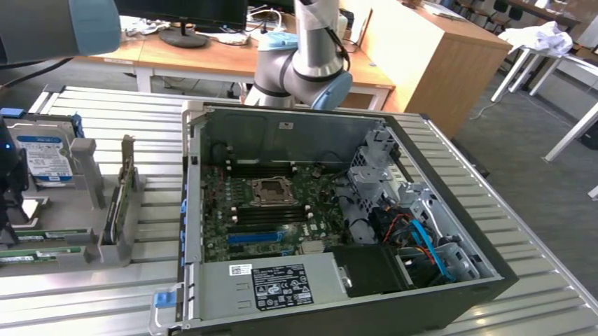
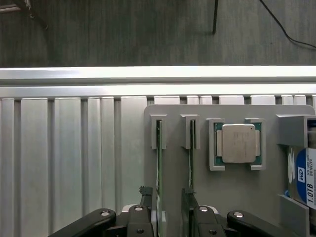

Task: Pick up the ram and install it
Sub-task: 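Pick up the ram and move it above insertion slot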

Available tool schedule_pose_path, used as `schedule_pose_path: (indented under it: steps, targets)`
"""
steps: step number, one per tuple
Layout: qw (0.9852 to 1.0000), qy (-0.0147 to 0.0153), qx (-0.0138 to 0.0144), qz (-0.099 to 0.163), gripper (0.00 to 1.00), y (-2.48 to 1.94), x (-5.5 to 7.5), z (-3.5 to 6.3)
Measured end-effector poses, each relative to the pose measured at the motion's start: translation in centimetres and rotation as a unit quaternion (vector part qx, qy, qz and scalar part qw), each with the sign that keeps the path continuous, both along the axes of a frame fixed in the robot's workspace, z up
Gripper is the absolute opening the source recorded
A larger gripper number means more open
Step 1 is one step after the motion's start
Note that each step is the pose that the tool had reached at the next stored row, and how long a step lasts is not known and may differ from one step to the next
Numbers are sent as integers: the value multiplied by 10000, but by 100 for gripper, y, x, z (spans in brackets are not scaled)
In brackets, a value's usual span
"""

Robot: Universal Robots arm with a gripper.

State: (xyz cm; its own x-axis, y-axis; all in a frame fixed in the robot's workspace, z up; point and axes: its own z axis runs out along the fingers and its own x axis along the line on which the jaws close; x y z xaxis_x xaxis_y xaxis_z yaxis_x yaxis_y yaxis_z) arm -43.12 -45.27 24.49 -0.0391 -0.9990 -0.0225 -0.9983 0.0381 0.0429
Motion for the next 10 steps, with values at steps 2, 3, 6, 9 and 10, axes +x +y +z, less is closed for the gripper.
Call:
schedule_pose_path:
  steps: [2,3,6,9,10]
  targets:
    - [10000,0,0,0,37,-1,0,-31]
    - [10000,0,0,0,37,-1,0,-46]
    - [10000,0,0,0,37,-1,0,-91]
    - [10000,0,1,0,37,-1,0,-137]
    - [10000,0,0,0,37,-1,0,-152]
